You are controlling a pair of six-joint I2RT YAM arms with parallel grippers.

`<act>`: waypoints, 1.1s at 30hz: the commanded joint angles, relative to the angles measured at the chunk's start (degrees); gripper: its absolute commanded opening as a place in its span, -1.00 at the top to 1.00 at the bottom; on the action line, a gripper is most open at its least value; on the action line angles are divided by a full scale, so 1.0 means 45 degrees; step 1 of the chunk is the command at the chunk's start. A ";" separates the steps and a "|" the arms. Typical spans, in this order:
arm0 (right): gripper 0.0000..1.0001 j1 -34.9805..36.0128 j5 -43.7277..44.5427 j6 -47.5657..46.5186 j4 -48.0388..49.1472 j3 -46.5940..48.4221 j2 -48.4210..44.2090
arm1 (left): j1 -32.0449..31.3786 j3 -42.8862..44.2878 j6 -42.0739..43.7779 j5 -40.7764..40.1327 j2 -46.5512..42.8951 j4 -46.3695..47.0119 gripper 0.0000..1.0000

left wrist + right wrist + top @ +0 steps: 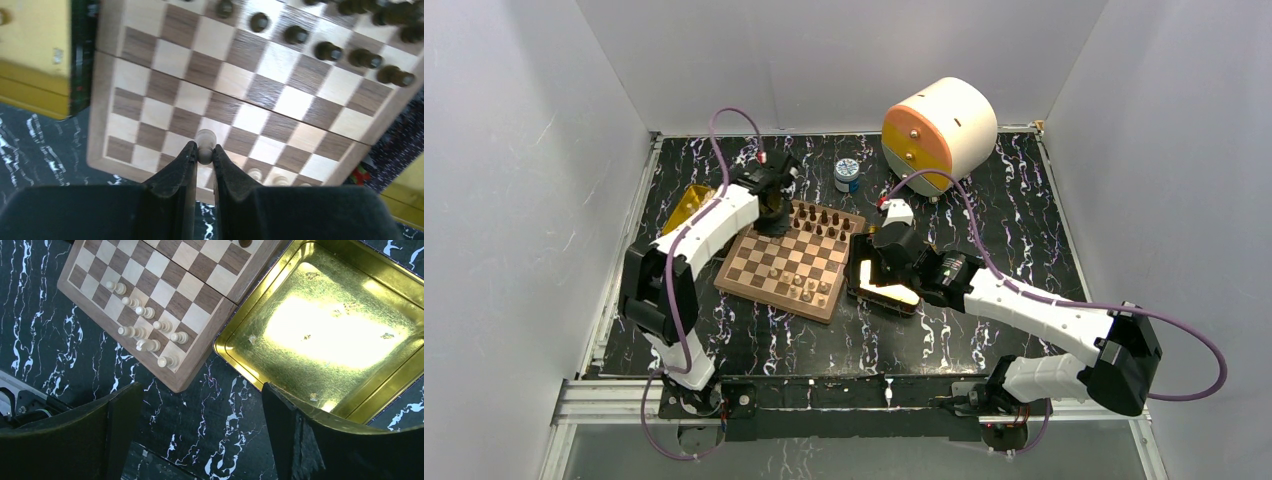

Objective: Set up the chess pieces on the board
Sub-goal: Pick up the chess piece from the chessboard, then place the chess piece on the chessboard.

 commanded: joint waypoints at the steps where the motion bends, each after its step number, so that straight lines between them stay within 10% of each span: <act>1: -0.97 0.0028 0.0218 0.0024 0.0686 -0.0090 -0.0527 | 0.0910 0.0033 0.0307 -0.0376 -0.1148 -0.1009 0.80; 33: -0.97 0.0041 0.0178 -0.0170 0.0295 -0.0090 -0.0353 | 0.2562 -0.4047 0.0352 0.2521 -0.2101 0.1335 0.79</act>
